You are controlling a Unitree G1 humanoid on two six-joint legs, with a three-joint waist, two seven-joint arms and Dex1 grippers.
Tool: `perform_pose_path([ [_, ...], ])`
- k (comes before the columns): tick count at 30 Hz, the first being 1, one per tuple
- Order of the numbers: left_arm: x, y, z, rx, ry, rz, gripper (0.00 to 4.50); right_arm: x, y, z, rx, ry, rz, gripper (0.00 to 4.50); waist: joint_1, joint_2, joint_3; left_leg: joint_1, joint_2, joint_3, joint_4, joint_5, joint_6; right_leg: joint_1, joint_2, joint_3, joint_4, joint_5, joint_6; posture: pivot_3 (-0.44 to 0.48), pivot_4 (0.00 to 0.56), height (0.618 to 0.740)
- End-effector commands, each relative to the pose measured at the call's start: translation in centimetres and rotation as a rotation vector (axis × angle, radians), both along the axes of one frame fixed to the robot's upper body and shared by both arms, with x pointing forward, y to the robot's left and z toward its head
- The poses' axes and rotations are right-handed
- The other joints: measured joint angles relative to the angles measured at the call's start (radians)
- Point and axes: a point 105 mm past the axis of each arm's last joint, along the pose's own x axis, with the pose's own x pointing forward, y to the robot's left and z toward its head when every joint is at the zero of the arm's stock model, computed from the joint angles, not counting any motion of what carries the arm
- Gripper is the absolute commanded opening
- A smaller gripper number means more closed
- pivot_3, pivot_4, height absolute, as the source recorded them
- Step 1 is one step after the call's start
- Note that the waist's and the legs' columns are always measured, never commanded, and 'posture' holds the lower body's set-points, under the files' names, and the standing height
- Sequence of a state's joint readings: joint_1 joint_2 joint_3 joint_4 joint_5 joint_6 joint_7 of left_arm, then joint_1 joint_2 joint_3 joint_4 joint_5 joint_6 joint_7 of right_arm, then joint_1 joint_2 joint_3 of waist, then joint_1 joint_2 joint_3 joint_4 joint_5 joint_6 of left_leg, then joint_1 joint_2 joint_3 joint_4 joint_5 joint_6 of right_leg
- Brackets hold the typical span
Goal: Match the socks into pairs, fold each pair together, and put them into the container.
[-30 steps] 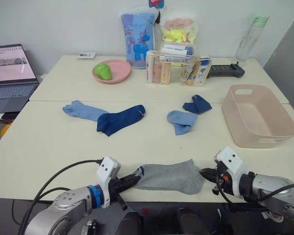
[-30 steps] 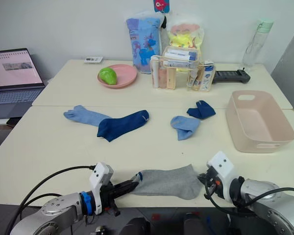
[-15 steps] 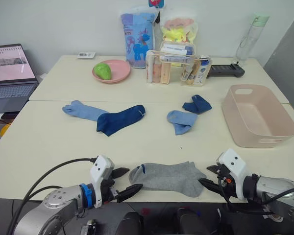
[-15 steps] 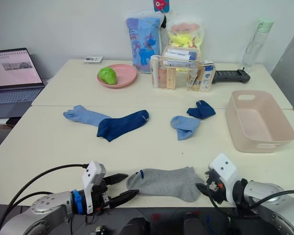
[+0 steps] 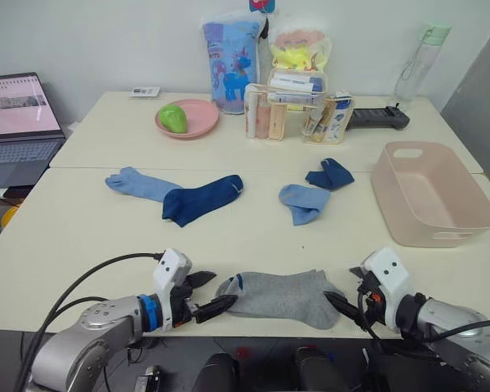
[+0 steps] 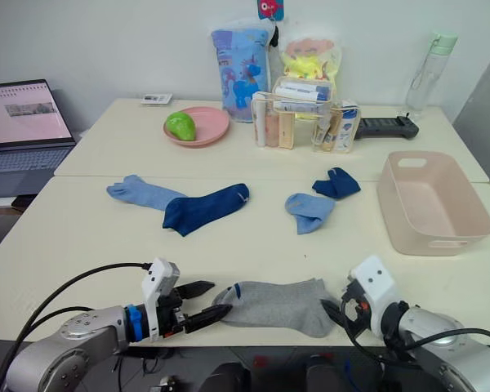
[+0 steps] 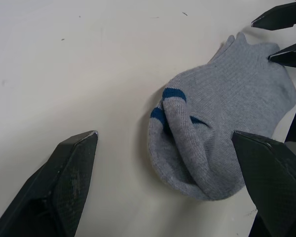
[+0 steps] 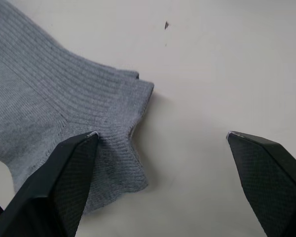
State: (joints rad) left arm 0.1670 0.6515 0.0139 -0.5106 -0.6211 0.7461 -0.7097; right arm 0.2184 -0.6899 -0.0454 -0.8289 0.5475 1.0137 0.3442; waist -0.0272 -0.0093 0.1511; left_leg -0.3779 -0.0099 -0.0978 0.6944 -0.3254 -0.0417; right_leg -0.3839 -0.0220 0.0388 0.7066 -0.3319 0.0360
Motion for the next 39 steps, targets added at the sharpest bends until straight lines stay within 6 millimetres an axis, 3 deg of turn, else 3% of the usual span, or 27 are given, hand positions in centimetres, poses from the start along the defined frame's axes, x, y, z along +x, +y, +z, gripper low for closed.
perform_pose_path([
  [1, -1.1, -1.0, -2.0, 0.016, 0.095, -0.045, 4.5, -0.4, 0.8, 0.3, 0.001, -0.018, 0.044, 3.51, 0.004, 0.003, -0.002, 0.0, 0.0, 0.0, 0.0, 0.0, 0.0, 0.001, 0.0, 0.0, -0.001, 0.0, 0.0, 0.0, 0.15, 0.703],
  [2, -1.1, -0.9, -2.1, 0.02, 0.103, -0.045, 4.5, -0.4, 1.0, 0.4, 0.006, -0.024, 0.054, 3.14, 0.004, 0.004, -0.003, 0.0, 0.0, 0.0, 0.0, 0.0, 0.0, 0.001, 0.0, -0.001, -0.002, 0.0, 0.0, 0.0, 0.15, 0.703],
  [4, -1.2, -1.0, -2.3, 0.023, 0.113, -0.053, 4.08, -0.4, 1.4, 0.6, 0.001, -0.037, 0.071, 2.38, 0.004, 0.005, -0.003, 0.002, -0.001, -0.001, 0.0, -0.001, 0.001, 0.004, -0.001, -0.001, -0.004, 0.0, 0.0, 0.0, 0.15, 0.703],
  [7, -1.1, -1.7, -2.2, -0.006, 0.112, -0.067, 3.51, -0.5, 2.2, 1.1, 0.007, -0.057, 0.109, 1.85, 0.004, 0.005, -0.003, 0.008, 0.0, -0.001, -0.003, -0.001, 0.002, 0.011, 0.0, -0.001, -0.008, 0.0, 0.0, 0.0, 0.15, 0.703],
  [12, -0.9, -2.4, -1.6, -0.059, 0.109, -0.073, 1.98, -0.3, 2.6, 1.8, 0.026, -0.075, 0.13, 0.08, 0.004, 0.005, -0.003, 0.013, -0.001, 0.0, -0.011, -0.001, 0.001, 0.014, -0.001, 0.0, -0.011, 0.0, 0.0, 0.0, 0.15, 0.703],
  [18, 0.1, -2.0, 0.3, -0.108, 0.066, -0.044, 0.15, 0.3, 2.8, 3.2, 0.08, -0.103, 0.128, 0.0, 0.001, 0.004, -0.003, 0.013, 0.0, 0.0, -0.013, -0.001, 0.001, 0.013, 0.0, -0.001, -0.012, 0.0, 0.0, 0.0, 0.15, 0.703],
  [19, 0.5, -1.9, 0.7, -0.117, 0.057, -0.037, 0.03, 0.5, 2.9, 3.4, 0.086, -0.109, 0.125, 0.0, 0.001, 0.004, -0.003, 0.013, 0.0, 0.0, -0.013, -0.001, 0.001, 0.013, 0.0, -0.001, -0.012, 0.0, 0.0, 0.0, 0.15, 0.703],
  [27, 4.6, -2.4, 4.5, -0.164, -0.046, -0.021, 0.03, 2.5, 2.6, 4.2, 0.094, -0.122, 0.092, 0.0, 0.0, 0.002, -0.002, 0.013, 0.0, 0.0, -0.013, -0.001, 0.001, 0.012, 0.0, -0.001, -0.011, 0.0, 0.0, 0.0, 0.15, 0.703],
  [29, 5.3, -2.5, 4.3, -0.157, -0.036, -0.017, 0.03, 2.9, 2.3, 3.9, 0.079, -0.111, 0.083, 0.0, 0.0, 0.002, -0.001, 0.013, 0.0, 0.0, -0.013, -0.001, 0.001, 0.012, 0.0, -0.001, -0.011, 0.0, 0.0, 0.0, 0.15, 0.703],
  [35, 5.9, -0.8, 1.3, -0.031, 0.025, 0.016, 0.03, 3.9, 1.9, 2.7, 0.049, -0.069, 0.036, 0.0, -0.005, 0.003, -0.001, 0.013, 0.0, 0.0, -0.013, 0.0, 0.001, 0.011, 0.0, 0.0, -0.01, 0.0, 0.0, 0.0, 0.15, 0.703],
  [39, 6.7, -0.2, 1.2, -0.028, -0.007, 0.072, 0.03, 4.3, 1.5, 2.0, 0.006, -0.059, 0.011, 0.0, -0.002, 0.002, 0.0, 0.013, 0.0, 0.0, -0.013, 0.0, 0.001, 0.011, 0.0, 0.0, -0.01, 0.0, 0.0, 0.0, 0.15, 0.703],
])
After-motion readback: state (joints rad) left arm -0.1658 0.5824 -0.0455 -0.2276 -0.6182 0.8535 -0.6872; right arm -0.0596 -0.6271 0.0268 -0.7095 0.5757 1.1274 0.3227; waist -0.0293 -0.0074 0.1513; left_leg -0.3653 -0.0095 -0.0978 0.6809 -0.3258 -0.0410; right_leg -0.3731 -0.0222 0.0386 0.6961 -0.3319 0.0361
